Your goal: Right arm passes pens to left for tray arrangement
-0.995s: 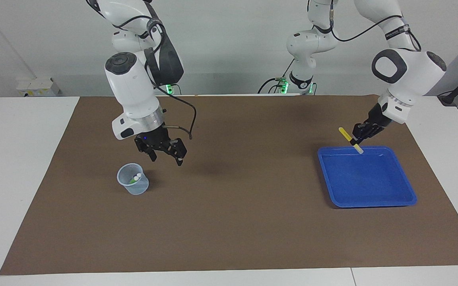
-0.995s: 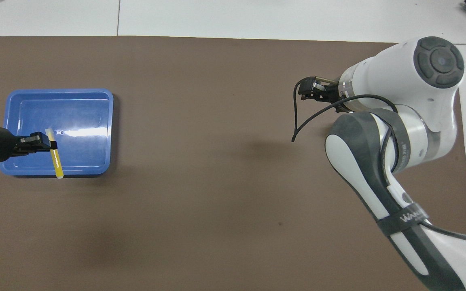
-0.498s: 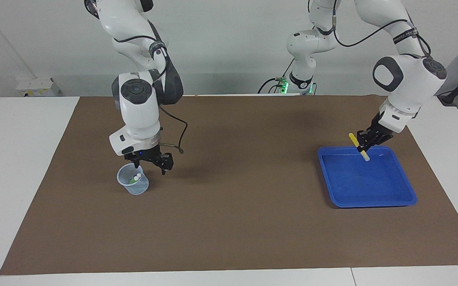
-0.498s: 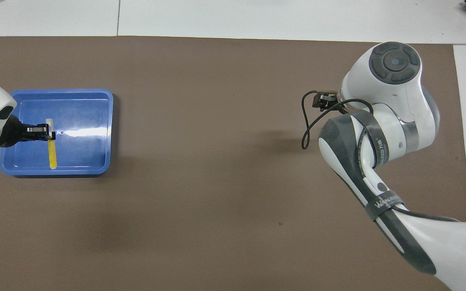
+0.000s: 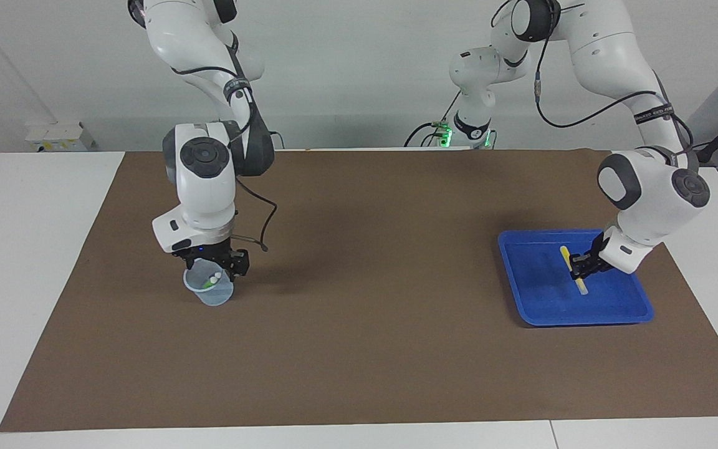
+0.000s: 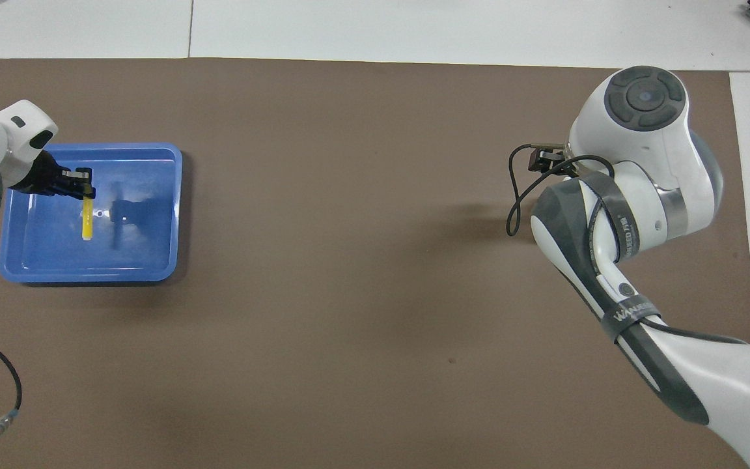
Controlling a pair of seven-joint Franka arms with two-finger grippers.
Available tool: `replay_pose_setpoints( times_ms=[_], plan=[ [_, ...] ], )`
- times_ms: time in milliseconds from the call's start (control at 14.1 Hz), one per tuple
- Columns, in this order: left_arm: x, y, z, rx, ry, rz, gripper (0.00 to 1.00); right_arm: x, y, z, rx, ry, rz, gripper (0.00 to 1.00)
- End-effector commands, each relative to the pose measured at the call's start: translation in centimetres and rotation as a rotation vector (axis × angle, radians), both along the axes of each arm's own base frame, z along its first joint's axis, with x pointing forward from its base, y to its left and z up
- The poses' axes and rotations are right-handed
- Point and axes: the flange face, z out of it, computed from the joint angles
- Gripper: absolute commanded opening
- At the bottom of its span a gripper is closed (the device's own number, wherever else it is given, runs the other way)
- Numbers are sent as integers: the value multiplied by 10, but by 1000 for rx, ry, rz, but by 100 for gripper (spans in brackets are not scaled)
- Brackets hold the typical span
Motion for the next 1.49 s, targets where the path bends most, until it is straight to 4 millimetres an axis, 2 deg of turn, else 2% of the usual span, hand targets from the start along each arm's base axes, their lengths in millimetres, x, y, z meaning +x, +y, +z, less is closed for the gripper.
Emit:
replay_pose_setpoints(
  times_ms=[0, 142, 356, 498, 640, 782, 995, 1209, 1422],
  plan=[
    [5, 18, -6, 30, 1, -4, 0, 8, -4, -9, -7, -8, 21, 98],
    [3, 20, -7, 39, 13, -8, 0, 6, -2, -12, 3, 0, 19, 95],
    [-4, 37, -15, 39, 19, 9, 0, 1, 1, -21, 5, 21, 13, 87],
    [-9, 38, -23, 37, 28, 1, 0, -2, 1, -24, 4, 31, 14, 82],
    [-8, 42, -23, 44, 3, 3, 0, -5, 1, -26, 9, 44, 10, 78],
    [-9, 52, -25, 72, -5, -3, 0, -6, 3, -26, 31, 50, -2, 69],
    [-8, 55, -23, 78, -28, -39, 0, -7, 3, -26, 32, 52, -2, 50],
    [-16, 58, -39, 78, -29, -34, 0, -7, 2, -27, 30, 54, 1, 41],
    [-16, 59, -41, 81, -44, -33, 0, -8, 2, -27, 30, 56, 2, 30]
  ],
)
